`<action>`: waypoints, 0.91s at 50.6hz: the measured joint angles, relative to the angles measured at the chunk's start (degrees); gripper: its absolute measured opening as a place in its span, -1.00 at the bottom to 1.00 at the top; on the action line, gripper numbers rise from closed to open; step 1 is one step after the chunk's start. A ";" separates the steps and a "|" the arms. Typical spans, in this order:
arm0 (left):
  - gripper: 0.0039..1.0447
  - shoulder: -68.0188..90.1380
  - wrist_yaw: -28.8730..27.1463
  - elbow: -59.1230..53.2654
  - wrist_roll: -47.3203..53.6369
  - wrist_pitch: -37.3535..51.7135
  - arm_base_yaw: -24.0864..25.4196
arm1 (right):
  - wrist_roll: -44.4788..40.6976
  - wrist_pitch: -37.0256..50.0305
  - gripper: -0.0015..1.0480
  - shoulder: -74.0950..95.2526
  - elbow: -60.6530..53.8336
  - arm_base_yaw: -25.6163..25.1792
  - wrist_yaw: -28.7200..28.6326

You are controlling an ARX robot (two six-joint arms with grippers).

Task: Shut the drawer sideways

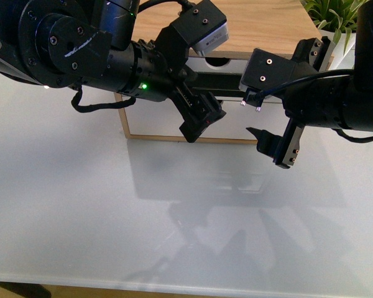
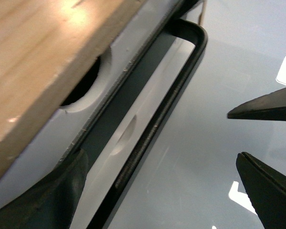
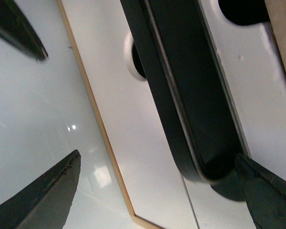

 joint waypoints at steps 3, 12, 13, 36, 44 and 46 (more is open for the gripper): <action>0.83 0.00 -0.04 0.04 -0.94 0.44 0.07 | 0.94 0.35 0.83 0.17 -0.33 -0.48 1.07; 0.84 -1.33 0.04 -1.40 -1.99 0.57 0.17 | 2.38 0.55 0.83 -0.74 -2.29 -1.90 2.34; 0.84 -1.86 0.13 -1.99 -2.01 0.57 0.31 | 2.40 0.55 0.83 -1.25 -2.86 -1.97 2.23; 0.84 -38.07 7.39 -31.36 -14.93 10.03 10.58 | 17.88 1.70 0.83 -35.04 -25.62 -6.47 -4.44; 0.74 -55.78 -0.28 -41.62 -25.88 13.81 19.06 | 38.73 7.63 0.61 -56.30 -36.63 -9.70 10.10; 0.63 -56.89 -7.32 -43.21 -26.67 17.62 18.32 | 43.25 9.88 0.51 -58.62 -38.38 -9.94 12.07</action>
